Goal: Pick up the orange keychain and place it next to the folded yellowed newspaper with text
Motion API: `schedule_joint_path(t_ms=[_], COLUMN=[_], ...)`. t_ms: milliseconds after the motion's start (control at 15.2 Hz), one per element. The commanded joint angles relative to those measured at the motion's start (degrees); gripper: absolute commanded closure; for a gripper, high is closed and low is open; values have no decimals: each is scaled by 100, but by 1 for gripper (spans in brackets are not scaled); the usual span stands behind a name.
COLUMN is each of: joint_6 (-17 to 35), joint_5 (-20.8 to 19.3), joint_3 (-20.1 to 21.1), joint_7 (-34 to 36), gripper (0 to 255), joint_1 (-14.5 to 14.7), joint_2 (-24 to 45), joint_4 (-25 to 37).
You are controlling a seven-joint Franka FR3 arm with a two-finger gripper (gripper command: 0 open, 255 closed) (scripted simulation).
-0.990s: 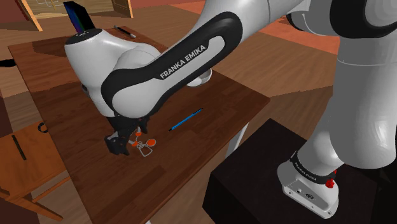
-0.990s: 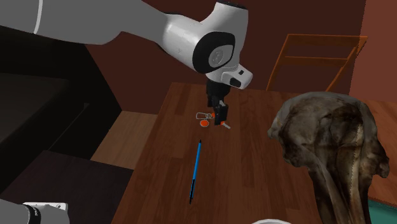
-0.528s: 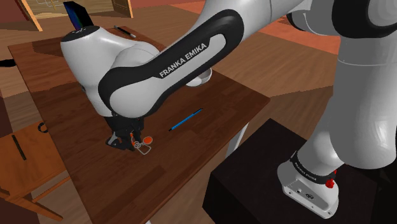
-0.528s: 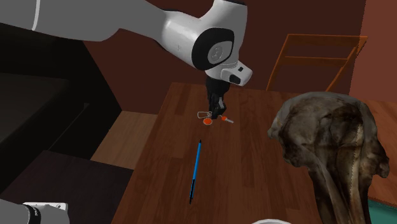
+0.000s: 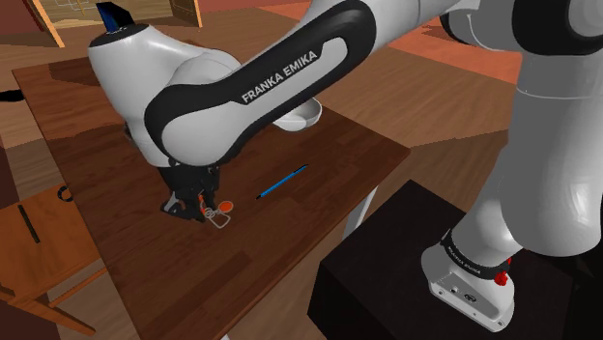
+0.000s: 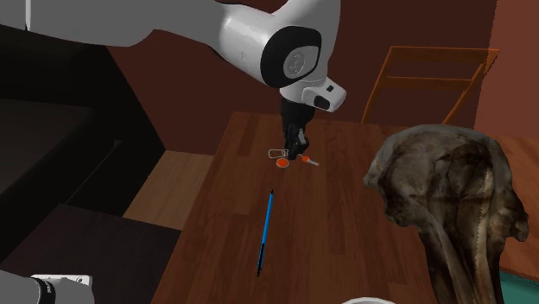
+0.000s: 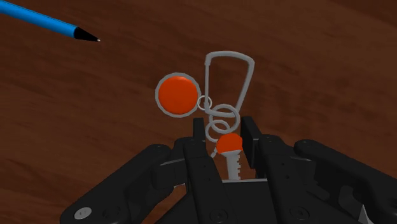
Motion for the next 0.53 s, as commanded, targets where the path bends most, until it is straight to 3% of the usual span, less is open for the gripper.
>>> schedule_joint_path(t_ms=[0, 462], joint_6=[-117, -573], joint_5=[39, 162], joint_3=[19, 73], joint_7=[-19, -101], gripper=[255, 255], joint_1=[-8, -35], joint_2=[-66, -267], joint_4=[56, 337])
